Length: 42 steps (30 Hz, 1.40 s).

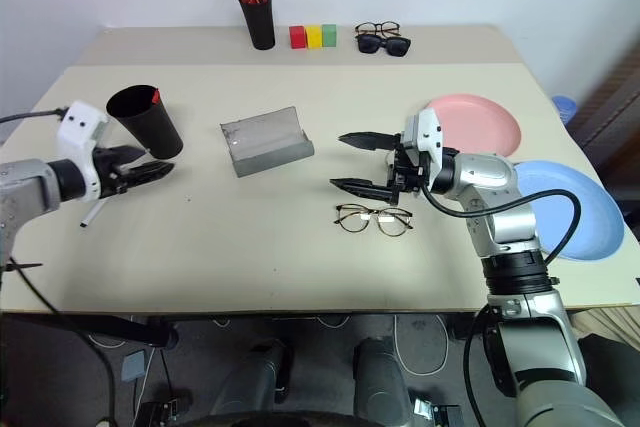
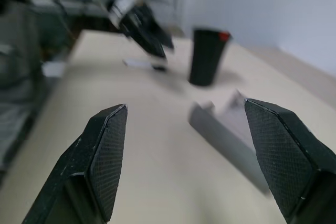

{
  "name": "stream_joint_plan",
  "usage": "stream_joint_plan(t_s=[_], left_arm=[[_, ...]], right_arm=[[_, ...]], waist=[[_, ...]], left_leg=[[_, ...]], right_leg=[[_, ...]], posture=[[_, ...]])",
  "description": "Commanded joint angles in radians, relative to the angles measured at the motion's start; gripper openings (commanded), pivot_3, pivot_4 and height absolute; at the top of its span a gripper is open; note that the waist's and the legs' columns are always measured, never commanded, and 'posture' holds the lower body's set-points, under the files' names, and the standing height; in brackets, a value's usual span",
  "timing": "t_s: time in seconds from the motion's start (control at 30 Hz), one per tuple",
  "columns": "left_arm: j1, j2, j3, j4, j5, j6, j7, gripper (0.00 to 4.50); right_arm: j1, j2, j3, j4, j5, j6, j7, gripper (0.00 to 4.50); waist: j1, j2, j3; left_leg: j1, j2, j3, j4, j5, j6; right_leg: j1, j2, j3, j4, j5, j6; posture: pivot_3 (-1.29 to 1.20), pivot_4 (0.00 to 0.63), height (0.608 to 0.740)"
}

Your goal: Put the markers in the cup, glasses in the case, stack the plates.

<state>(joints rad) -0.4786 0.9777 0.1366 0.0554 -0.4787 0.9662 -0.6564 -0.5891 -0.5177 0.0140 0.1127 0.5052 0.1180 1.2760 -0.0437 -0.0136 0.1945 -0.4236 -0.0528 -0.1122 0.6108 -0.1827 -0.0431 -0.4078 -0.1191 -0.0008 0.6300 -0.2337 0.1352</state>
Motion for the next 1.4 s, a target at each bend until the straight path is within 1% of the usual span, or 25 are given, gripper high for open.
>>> stream_joint_plan(t_s=[0.03, 0.17, 0.3, 0.5, 0.6, 0.73, 0.83, 0.93, 0.97, 1.0, 1.07, 1.17, 1.2, 1.23, 1.3, 1.37, 1.4], left_arm=[[-0.073, 0.027, -0.05, 0.114, 0.084, 0.074, 0.04, 3.33], [-0.161, 0.01, -0.079, 0.237, 0.142, 0.086, 0.062, 3.33], [-0.276, -0.015, -0.147, 0.397, 0.22, 0.082, 0.077, 3.33], [-0.433, -0.038, -0.24, 0.616, 0.31, 0.064, 0.003, 3.33], [-0.488, -0.052, -0.296, 0.73, 0.367, 0.014, -0.032, 3.33], [-0.545, -0.098, -0.335, 0.877, 0.438, -0.072, -0.049, 3.33], [-0.582, -0.13, -0.351, 0.97, 0.479, -0.102, -0.067, 2.53], [-0.608, -0.152, -0.348, 1.032, 0.507, -0.131, -0.067, 1.17], [-0.615, -0.156, -0.346, 1.045, 0.514, -0.137, -0.071, 0.51], [-0.618, -0.16, -0.344, 1.054, 0.519, -0.146, -0.075, 0.05], [-0.624, -0.164, -0.335, 1.061, 0.524, -0.155, -0.085, 0.05], [-0.622, -0.161, -0.303, 1.001, 0.494, -0.157, -0.149, 0.05], [-0.602, -0.155, -0.282, 0.914, 0.454, -0.155, -0.213, 0.05], [-0.568, -0.145, -0.269, 0.804, 0.414, -0.146, -0.281, 0.05], [-0.45, -0.126, -0.199, 0.459, 0.286, -0.066, -0.369, 0.05], [-0.333, -0.134, -0.12, 0.15, 0.19, -0.033, -0.377, 0.05], [-0.299, -0.154, -0.08, 0.044, 0.149, -0.003, -0.358, 0.05]], right_arm=[[-0.018, 0.03, 0.004, -0.006, 0.008, -0.046, 0.032, 3.6], [-0.026, 0.053, 0.016, 0.017, -0.009, -0.072, 0.046, 3.6], [-0.029, 0.072, 0.025, 0.042, -0.025, -0.099, 0.053, 3.6], [-0.014, 0.066, 0.02, 0.027, -0.032, -0.101, 0.039, 3.6], [-0.006, 0.06, 0.013, 0.018, -0.032, -0.099, 0.028, 3.6], [0.008, 0.053, 0.008, 0.001, -0.031, -0.096, 0.013, 3.6], [0.021, 0.045, 0.004, -0.018, -0.03, -0.089, 0.0, 3.6], [0.033, 0.036, 0.001, -0.038, -0.027, -0.08, -0.01, 3.6], [0.036, 0.034, 0.0, -0.042, -0.026, -0.078, -0.012, 3.6], [0.038, 0.031, -0.001, -0.047, -0.026, -0.075, -0.016, 3.6], [0.042, 0.027, 0.0, -0.054, -0.026, -0.07, -0.024, 3.6], [0.045, 0.023, 0.0, -0.06, -0.026, -0.066, -0.032, 3.6], [0.045, 0.022, -0.001, -0.06, -0.027, -0.065, -0.035, 3.6], [0.044, 0.022, -0.002, -0.058, -0.028, -0.065, -0.037, 3.6], [0.041, 0.02, -0.003, -0.049, -0.033, -0.067, -0.041, 3.6], [0.034, 0.02, -0.004, -0.034, -0.039, -0.071, -0.044, 3.6], [0.029, 0.022, -0.004, -0.025, -0.042, -0.074, -0.045, 3.6]], waist=[[0.001, 0.0, 0.0], [0.004, 0.0, 0.0], [0.004, -0.001, 0.0], [0.001, -0.001, 0.0], [-0.001, -0.001, 0.0], [0.001, -0.001, 0.0], [0.003, -0.001, 0.0], [0.003, -0.001, 0.0], [0.002, -0.001, 0.0], [0.002, -0.001, 0.0], [0.001, -0.001, 0.0], [0.001, -0.001, 0.0], [0.001, -0.001, 0.0], [0.001, -0.001, 0.0], [0.003, -0.002, 0.0], [0.001, -0.002, 0.001], [0.002, -0.003, 0.001]], left_leg=[[0.0, 0.0, 0.0, 0.0, 0.0, 0.0], [0.0, 0.0, 0.0, 0.0, 0.0, 0.0], [0.0, 0.0, 0.0, 0.0, 0.0, -0.001], [0.0, 0.0, 0.0, 0.0, 0.001, -0.001], [0.0, 0.0, 0.0, 0.0, 0.001, -0.001], [-0.001, 0.0, 0.0, 0.0, 0.001, -0.001], [-0.001, 0.0, 0.0, 0.0, 0.001, -0.001], [-0.001, 0.0, 0.0, 0.001, 0.001, -0.001], [-0.001, 0.0, 0.0, 0.001, 0.001, -0.001], [0.0, 0.0, 0.0, 0.0, 0.001, -0.001], [0.0, 0.0, 0.0, 0.0, 0.001, -0.001], [0.0, 0.0, 0.0, 0.0, 0.001, -0.001], [0.0, 0.0, 0.0, 0.0, 0.001, -0.001], [-0.001, 0.0, 0.0, 0.001, 0.001, -0.001], [-0.002, 0.0, 0.0, 0.001, 0.001, -0.001], [-0.003, 0.0, 0.0, 0.0, 0.001, -0.001], [-0.004, 0.0, 0.0, 0.0, 0.0, -0.002]], right_leg=[[0.0, 0.0, 0.0, 0.0, 0.0, 0.0], [0.0, 0.0, 0.0, 0.0, 0.0, 0.0], [0.0, 0.0, 0.0, 0.0, 0.0, 0.0], [0.0, 0.0, 0.0, 0.001, 0.0, 0.001], [-0.001, 0.0, 0.0, 0.001, 0.0, 0.001], [0.0, 0.0, 0.0, 0.001, -0.002, 0.003], [0.0, 0.0, 0.0, 0.001, -0.002, 0.003], [0.0, 0.0, 0.0, 0.001, -0.002, 0.004], [0.0, 0.0, 0.0, 0.001, -0.002, 0.004], [0.0, 0.0, 0.0, 0.001, -0.002, 0.004], [0.0, 0.0, 0.0, 0.002, -0.002, 0.004], [0.0, 0.0, 0.0, 0.002, -0.002, 0.004], [0.0, 0.0, 0.0, 0.002, -0.002, 0.004], [0.0, 0.0, 0.0, 0.001, -0.002, 0.004], [-0.001, 0.0, 0.0, 0.001, 0.0, 0.002], [-0.001, -0.001, 0.0, 0.0, 0.0, 0.001], [-0.002, -0.001, 0.001, -0.001, 0.0, 0.001]], posture=[[0.0, 0.15, 0.74], [0.0, 0.15, 0.74], [0.0, 0.15, 0.74], [0.0, 0.15, 0.74], [0.0, 0.15, 0.74], [0.0, 0.15, 0.74], [0.0, 0.15, 0.74], [0.0, 0.15, 0.74], [0.0, 0.15, 0.74], [0.0, 0.15, 0.74], [0.0, 0.15, 0.74], [0.0, 0.15, 0.74], [0.0, 0.15, 0.74], [0.0, 0.15, 0.74], [0.0, 0.15, 0.74], [0.0, 0.15, 0.74], [0.0, 0.15, 0.74]])
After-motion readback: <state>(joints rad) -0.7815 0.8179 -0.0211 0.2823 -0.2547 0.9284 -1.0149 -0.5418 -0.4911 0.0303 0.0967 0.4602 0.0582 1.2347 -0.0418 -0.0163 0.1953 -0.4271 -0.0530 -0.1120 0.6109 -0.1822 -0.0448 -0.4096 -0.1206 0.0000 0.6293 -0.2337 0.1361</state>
